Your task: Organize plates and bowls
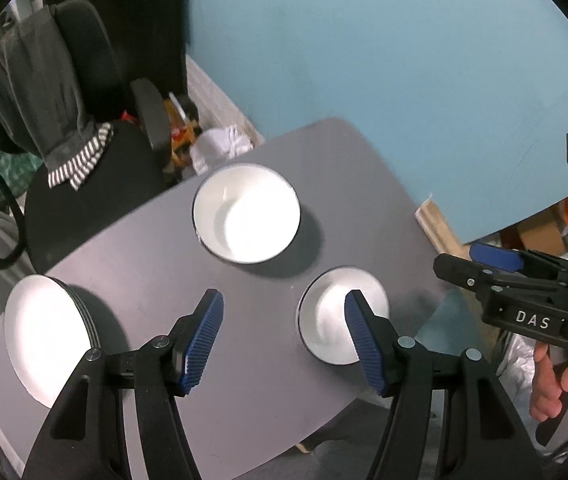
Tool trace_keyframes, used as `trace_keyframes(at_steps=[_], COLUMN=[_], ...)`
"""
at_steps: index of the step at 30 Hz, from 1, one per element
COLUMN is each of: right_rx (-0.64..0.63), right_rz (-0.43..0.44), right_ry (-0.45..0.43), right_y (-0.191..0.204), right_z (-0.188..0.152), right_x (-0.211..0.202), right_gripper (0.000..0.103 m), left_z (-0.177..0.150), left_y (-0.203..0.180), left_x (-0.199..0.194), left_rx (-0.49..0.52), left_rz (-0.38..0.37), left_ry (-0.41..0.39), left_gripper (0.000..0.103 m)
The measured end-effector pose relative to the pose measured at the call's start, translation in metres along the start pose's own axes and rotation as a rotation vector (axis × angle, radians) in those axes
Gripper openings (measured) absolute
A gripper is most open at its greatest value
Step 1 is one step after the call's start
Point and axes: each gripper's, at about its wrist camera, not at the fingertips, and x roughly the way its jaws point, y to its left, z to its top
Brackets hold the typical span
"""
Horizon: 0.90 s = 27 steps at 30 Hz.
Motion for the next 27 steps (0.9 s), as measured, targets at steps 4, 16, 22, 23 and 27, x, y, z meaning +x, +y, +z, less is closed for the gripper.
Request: trace_keyframes(at_steps=[4,16,22,23,27], right_rx=[0.016,-0.029,-0.060,-0.063,-0.069], right_rz=[0.019,0.010,0.021,0.021,0.021], right_ry=[0.033,0.111,0.129,0.133,0.151], right_y=[-0.011,-0.024,-0.023,-0.023,-0.026], right_z=[-0.007,-0.024,-0.029,-0.031,-0.035], right_x=[0.021,0.080,0.099,0.102,0.113], right_gripper=[0.066,0.066,0.066,0.066,0.066], left_z=[-0.005,-0.020,-0.027,-0.028,-0.032], left_y=[-0.002,-0.010,-0.010,-0.010,-0.011], left_x=[0.024,0.084,0.107,0.110,0.121], left_rx=[0.025,0.027,0.005,0.001,-0.005], left_rz=[0.023,0.019,0.008,0.011,0.006], left_ry=[0.026,0.122,0.163,0.172,0.188], left_gripper=[0.064,0.064,0.064,0.064,0.064])
